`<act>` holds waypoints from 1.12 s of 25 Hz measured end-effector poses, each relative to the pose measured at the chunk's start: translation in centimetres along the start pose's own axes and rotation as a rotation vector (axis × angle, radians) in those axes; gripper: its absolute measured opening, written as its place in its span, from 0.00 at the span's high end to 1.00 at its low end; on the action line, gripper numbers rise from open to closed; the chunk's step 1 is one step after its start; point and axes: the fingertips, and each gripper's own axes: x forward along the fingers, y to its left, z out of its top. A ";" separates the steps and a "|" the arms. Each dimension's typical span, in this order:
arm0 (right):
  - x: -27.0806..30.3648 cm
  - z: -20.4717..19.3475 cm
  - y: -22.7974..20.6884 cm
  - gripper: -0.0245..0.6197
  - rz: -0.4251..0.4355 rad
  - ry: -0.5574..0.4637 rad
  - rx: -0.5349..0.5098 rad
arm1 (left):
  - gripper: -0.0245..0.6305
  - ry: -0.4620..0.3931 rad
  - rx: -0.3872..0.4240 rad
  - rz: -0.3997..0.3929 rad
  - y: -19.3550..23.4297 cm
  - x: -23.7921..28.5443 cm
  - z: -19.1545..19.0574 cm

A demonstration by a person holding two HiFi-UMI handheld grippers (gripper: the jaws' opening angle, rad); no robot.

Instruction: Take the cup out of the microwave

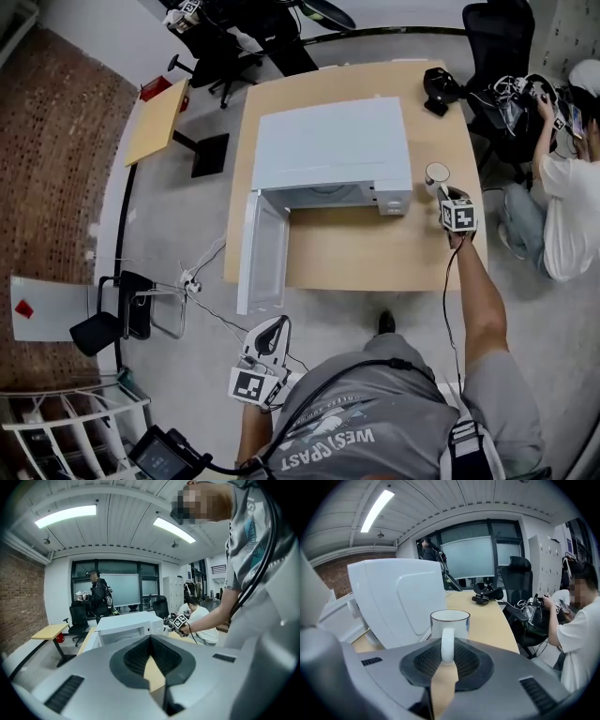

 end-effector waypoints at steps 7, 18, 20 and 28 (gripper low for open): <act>2.0 0.5 -4.3 0.85 -0.055 0.025 -0.003 | 0.90 0.073 0.037 -0.050 -0.2 4.1 0.2; 4.3 -2.1 -1.1 0.85 -0.052 0.006 -0.046 | 0.90 0.031 -0.016 -0.033 1.3 3.8 -0.7; 4.4 -2.7 -1.2 0.85 -0.061 0.011 -0.064 | 0.90 0.026 -0.016 -0.037 1.3 3.9 -0.8; 5.2 -5.0 -0.8 0.85 -0.040 0.130 -0.096 | 0.90 0.011 -0.009 -0.050 1.2 2.4 -1.4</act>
